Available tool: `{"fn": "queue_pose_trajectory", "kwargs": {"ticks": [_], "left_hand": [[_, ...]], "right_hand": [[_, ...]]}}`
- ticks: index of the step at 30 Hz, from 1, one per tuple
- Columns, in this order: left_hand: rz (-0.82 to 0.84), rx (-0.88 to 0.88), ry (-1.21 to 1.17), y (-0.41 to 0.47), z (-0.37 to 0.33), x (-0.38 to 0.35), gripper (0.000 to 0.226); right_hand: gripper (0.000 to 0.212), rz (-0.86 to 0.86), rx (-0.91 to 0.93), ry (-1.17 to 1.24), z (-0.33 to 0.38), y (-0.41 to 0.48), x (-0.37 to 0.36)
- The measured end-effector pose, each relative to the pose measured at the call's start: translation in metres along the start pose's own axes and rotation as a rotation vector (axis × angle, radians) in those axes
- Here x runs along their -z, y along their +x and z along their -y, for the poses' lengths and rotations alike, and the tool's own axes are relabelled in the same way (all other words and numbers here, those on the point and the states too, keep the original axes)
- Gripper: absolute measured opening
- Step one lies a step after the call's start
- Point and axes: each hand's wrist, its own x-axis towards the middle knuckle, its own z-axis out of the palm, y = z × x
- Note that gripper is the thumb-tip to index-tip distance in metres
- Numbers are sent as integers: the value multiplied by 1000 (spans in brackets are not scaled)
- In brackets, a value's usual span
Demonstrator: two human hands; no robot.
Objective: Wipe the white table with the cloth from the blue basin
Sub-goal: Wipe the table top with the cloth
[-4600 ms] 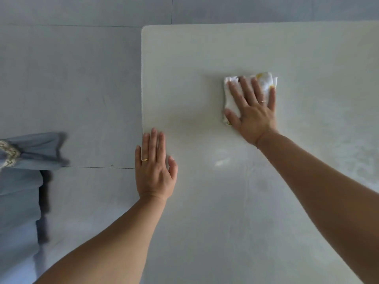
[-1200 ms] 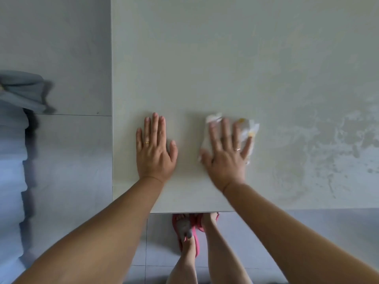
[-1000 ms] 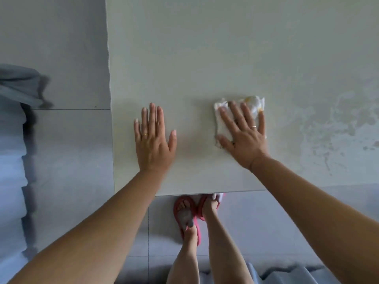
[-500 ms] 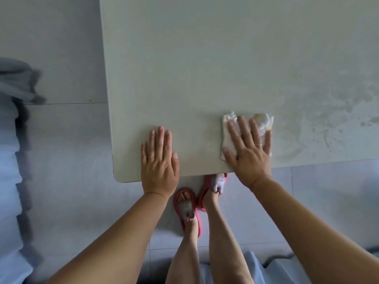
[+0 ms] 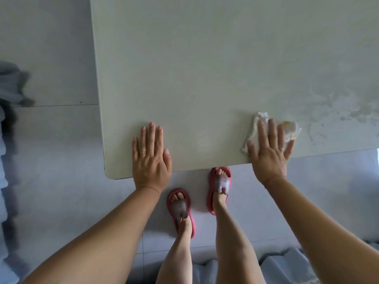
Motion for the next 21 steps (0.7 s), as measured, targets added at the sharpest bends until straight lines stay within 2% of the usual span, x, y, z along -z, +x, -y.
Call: {"fn": "queue_pose_trajectory", "kwargs": {"ticks": [2, 3, 4, 6, 10, 11, 12, 15, 17, 18, 19, 21], "left_hand": [[-14, 2, 0, 0, 0, -1, 57], [-22, 3, 0, 0, -1, -2, 57], [-26, 4, 2, 0, -1, -2, 56], [-19, 9, 8, 0, 0, -1, 56], [19, 4, 17, 1, -2, 3, 56], [30, 3, 19, 1, -2, 4, 56], [34, 7, 22, 1, -3, 6, 56], [40, 63, 23, 4, -11, 10, 59], [38, 61, 4, 13, -29, 12, 60], [37, 38, -17, 21, -44, 11, 60], [30, 16, -43, 31, -60, 11, 59], [13, 4, -91, 56, -92, 8, 58]], "right_hand": [[65, -46, -166, 53, 18, 0, -5], [65, -60, -162, 57, 37, -7, -11], [64, -60, -85, 43, 56, -17, -19], [63, -26, 184, -16, 80, -39, -34], [62, -14, 617, -182, 34, -20, -23], [61, -33, 623, -209, 12, -11, -16], [61, -37, 550, -195, -10, -2, -8], [61, -24, 118, -31, -50, 12, 9], [61, -64, -158, 58, -24, 11, 4], [62, -64, -215, 87, -1, 7, -1], [63, -59, -174, 97, 23, 1, -6], [64, -37, 141, 44, 55, -14, -18]]}}
